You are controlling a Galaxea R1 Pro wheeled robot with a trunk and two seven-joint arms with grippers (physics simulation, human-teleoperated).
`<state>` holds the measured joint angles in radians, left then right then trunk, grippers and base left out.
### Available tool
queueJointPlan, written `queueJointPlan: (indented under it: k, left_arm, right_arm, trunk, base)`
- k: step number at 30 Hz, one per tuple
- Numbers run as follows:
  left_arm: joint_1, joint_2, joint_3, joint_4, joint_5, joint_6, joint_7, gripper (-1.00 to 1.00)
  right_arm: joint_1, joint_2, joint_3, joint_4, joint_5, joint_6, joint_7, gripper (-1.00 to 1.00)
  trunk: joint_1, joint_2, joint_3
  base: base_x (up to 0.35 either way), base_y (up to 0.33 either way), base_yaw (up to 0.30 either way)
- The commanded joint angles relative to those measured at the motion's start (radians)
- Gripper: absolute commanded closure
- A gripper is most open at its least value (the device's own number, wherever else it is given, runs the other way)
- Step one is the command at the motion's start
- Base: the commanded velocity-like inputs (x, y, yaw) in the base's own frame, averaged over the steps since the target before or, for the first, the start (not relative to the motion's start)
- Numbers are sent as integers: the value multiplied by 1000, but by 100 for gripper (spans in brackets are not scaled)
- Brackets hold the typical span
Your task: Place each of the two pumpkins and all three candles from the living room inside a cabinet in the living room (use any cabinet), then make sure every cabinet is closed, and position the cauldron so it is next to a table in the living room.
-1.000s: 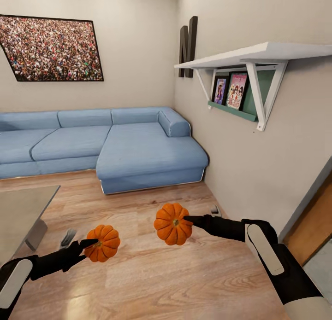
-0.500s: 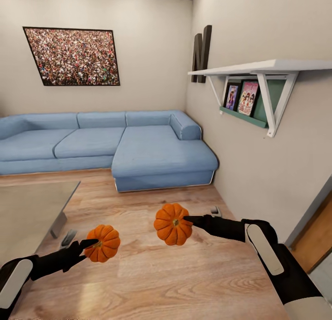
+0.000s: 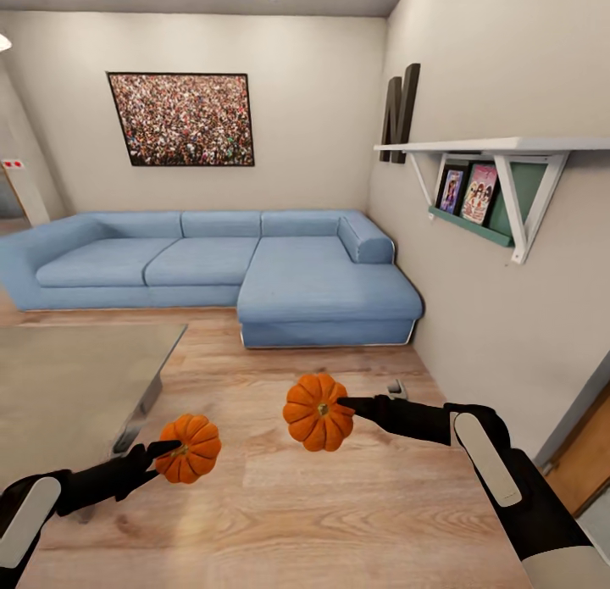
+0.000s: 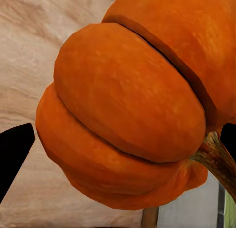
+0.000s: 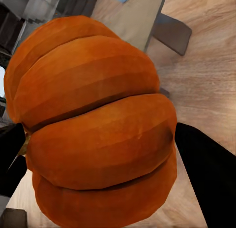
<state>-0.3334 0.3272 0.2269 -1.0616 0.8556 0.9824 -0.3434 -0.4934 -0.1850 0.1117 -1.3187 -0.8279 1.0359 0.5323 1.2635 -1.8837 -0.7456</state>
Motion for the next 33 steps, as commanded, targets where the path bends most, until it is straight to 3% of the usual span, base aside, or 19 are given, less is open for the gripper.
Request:
queueJointPlan:
  k: [1, 17, 28, 33]
  left_arm:
    - [-1, 0, 2, 0, -1, 5, -6, 100]
    - [-1, 0, 0, -1, -2, 5, -6, 100]
    - [-1, 0, 1, -1, 0, 5, -7, 100]
    - [-1, 1, 3, -1, 0, 5, -8, 100]
  right_arm:
    - [-1, -1, 0, -1, -2, 3, 9, 100]
    - [-1, -1, 0, 1, -2, 3, 8, 100]
    - [-1, -1, 0, 1, -2, 3, 8, 100]
    - [0, -1, 1, 0, -1, 3, 9, 100]
  trunk:
    - [-5, 7, 4]
    - [-66, 119, 59]
    - [-66, 119, 76]
    - [-66, 119, 84]
  base:
    - [-329, 0, 196]
    - [-329, 0, 48]
    - [-327, 0, 9]
    - [-95, 0, 67]
